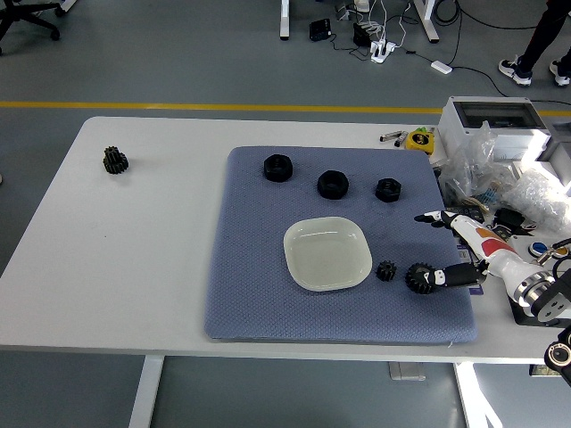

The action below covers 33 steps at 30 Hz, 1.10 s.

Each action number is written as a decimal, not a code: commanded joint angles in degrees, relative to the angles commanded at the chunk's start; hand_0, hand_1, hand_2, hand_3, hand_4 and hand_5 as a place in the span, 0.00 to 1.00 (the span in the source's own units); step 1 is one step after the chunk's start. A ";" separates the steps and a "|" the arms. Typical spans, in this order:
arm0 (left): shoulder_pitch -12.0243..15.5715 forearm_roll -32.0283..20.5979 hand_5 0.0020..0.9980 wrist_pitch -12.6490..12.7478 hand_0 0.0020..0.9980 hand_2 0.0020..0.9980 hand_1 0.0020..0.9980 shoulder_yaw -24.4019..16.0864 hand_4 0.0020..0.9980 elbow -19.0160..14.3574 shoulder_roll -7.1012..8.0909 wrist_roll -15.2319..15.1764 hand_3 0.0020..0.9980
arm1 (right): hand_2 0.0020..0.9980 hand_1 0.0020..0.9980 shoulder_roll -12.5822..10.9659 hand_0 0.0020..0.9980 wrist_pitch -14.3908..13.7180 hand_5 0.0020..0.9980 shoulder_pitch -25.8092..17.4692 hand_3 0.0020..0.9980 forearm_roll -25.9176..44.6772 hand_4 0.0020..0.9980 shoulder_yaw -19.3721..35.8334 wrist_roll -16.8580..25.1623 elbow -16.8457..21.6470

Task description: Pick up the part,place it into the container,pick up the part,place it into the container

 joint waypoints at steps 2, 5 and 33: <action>-0.01 0.05 0.58 -0.01 0.72 0.75 0.71 -0.02 0.68 0.00 0.00 0.02 0.61 | 0.77 0.75 -0.20 0.78 0.60 0.14 0.29 0.75 -2.61 1.00 -0.62 -0.16 0.14; 0.00 0.10 0.58 -0.01 0.72 0.75 0.71 -0.05 0.68 -0.01 0.00 0.05 0.61 | 0.77 0.75 -0.65 0.78 2.10 0.14 1.37 0.75 -9.68 1.00 -2.22 -0.63 0.29; 0.54 1.57 0.58 -0.24 0.72 0.76 0.72 -0.91 0.68 -0.08 0.02 0.45 0.61 | 0.70 0.66 -1.21 0.61 3.73 0.15 9.39 0.63 -8.65 0.88 -10.91 -2.49 -5.21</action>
